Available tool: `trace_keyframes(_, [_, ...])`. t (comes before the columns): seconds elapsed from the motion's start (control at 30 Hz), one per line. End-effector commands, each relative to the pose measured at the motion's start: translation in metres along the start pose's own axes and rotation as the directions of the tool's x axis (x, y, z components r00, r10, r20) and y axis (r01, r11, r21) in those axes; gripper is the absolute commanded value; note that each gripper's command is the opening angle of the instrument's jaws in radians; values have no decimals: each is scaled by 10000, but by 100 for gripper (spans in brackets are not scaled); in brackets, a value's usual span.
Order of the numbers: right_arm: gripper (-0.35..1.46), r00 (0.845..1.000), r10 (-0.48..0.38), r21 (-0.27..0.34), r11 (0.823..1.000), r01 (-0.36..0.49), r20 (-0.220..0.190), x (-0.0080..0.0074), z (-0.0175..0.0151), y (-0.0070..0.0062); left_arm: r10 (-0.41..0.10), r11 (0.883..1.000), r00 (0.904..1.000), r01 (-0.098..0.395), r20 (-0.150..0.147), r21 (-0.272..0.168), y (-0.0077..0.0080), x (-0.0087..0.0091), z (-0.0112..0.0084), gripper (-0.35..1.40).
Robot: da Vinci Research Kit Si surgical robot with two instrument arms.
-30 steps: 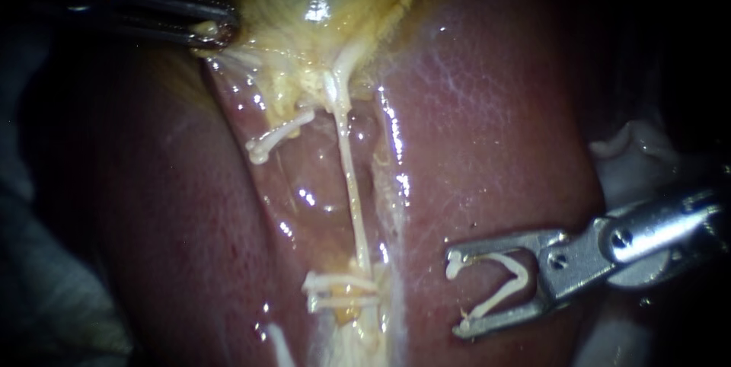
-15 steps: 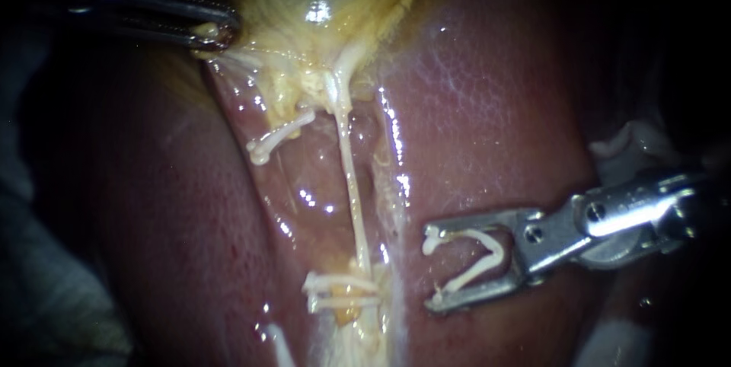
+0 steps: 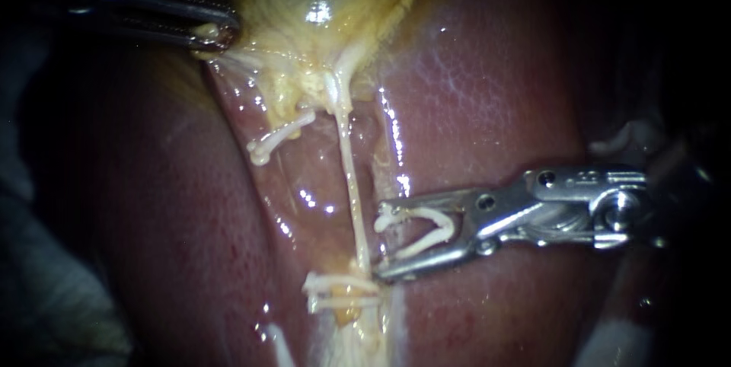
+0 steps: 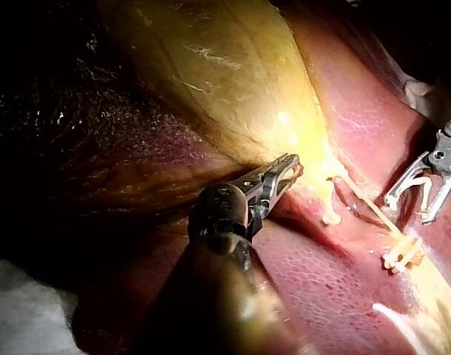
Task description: Clipping first clip right tube
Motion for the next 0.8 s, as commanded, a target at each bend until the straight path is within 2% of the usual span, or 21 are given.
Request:
trace_keyframes(0.03, [50, 10000, 33, -19, 10000, -33, 15, -2, 1, 3, -4, 10000, 10000, 4, -2, 3, 0, 0, 0, -35])
trace_keyframes(0.33, [50, 9994, 321, 23, 9995, -321, -163, -11, 3, 29, -7, 10000, 10000, 7, -4, 8, 1, 0, -1, -35])
trace_keyframes(0.67, [49, 9966, 548, 354, 9980, -527, -614, -11, 7, 41, -11, 10000, 10000, 11, -7, 14, 2, 0, 0, -35])
trace_keyframes(0.8, [49, 9962, 608, 381, 9976, -585, -626, -9, 16, 43, -13, 10000, 10000, 13, -8, 17, 3, 0, 0, -35])
